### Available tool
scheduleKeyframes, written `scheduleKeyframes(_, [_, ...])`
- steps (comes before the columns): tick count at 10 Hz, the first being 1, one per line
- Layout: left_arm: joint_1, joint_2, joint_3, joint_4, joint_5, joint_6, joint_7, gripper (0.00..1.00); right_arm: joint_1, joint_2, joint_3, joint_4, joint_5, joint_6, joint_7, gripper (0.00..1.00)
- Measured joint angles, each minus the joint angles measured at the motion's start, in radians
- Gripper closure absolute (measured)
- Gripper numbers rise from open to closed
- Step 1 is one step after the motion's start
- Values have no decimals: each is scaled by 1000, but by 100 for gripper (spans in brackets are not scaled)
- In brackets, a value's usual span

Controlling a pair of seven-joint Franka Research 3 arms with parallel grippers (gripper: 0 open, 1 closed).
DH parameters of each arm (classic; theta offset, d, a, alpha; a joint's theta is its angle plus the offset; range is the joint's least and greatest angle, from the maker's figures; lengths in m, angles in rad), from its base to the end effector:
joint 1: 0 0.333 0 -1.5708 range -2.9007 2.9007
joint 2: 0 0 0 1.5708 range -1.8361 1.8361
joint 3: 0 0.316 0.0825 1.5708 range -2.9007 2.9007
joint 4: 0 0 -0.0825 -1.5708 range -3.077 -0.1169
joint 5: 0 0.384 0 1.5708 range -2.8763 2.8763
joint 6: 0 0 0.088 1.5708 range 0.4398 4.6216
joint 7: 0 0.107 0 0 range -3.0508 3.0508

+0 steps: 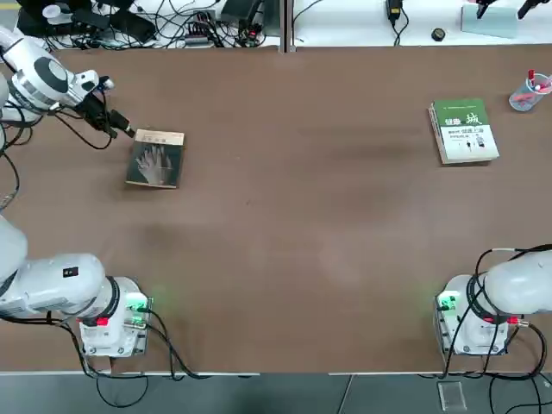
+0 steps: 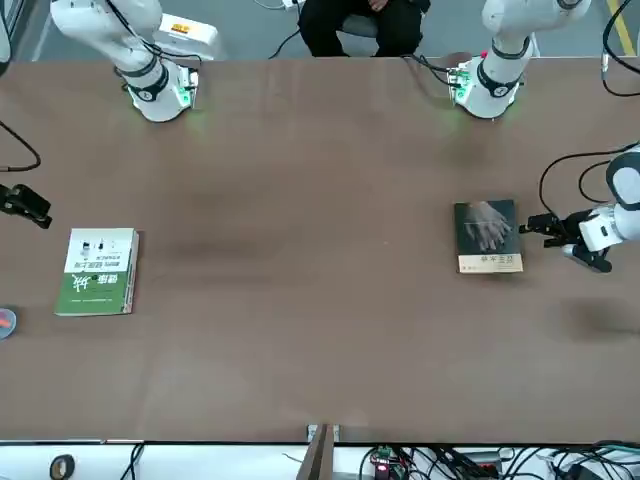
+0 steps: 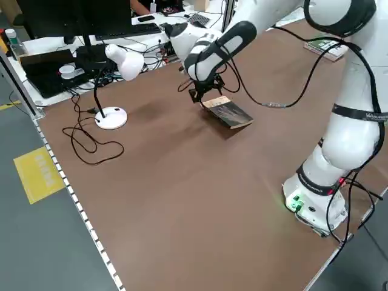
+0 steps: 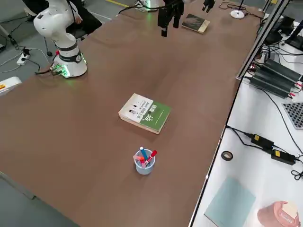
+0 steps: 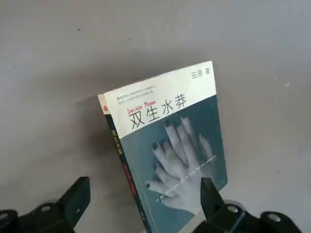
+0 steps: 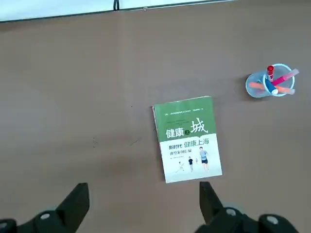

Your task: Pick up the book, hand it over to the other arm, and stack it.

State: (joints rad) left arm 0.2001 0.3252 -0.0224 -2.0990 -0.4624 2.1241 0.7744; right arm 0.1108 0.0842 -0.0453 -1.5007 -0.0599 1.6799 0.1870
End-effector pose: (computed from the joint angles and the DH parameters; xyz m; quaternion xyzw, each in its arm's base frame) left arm 0.5446 0.0775 0.2460 0.9628 -0.1410 -0.0480 0.2253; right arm 0.5907 0.0341 0.6201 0.9966 -0.0586 0.0511 0.0255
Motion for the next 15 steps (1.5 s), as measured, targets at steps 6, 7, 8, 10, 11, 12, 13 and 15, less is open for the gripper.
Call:
scheduleKeyframes(6, [9, 74, 0, -32, -95, 80, 116, 0, 0, 0, 0, -1, 0, -2, 0, 0])
scheduleKeyframes(7, [9, 88, 0, -33, -110, 89, 132, 0, 0, 0, 0, -1, 0, -2, 0, 0])
scheduleKeyframes(8, [9, 101, -1, -33, -126, 94, 149, 0, 0, 0, 0, -1, 0, -2, 0, 0])
scheduleKeyframes(10, [9, 121, -1, -33, -155, 108, 184, 0, 0, 0, 0, -1, 0, -2, 0, 0])
scheduleKeyframes(11, [9, 129, -1, -33, -161, 113, 192, 0, 0, 0, -1, -2, 0, -2, 0, 0])
scheduleKeyframes(12, [9, 133, -1, -33, -163, 114, 195, 0, -1, 0, -1, -2, 0, -2, 0, 0])
scheduleKeyframes(13, [9, 136, -1, -33, -165, 115, 197, 0, -1, 0, -1, -2, 0, -2, 0, 0])
scheduleKeyframes(15, [10, 137, -1, -33, -171, 116, 206, 0, -2, 0, -1, -2, 0, -2, 0, 0])
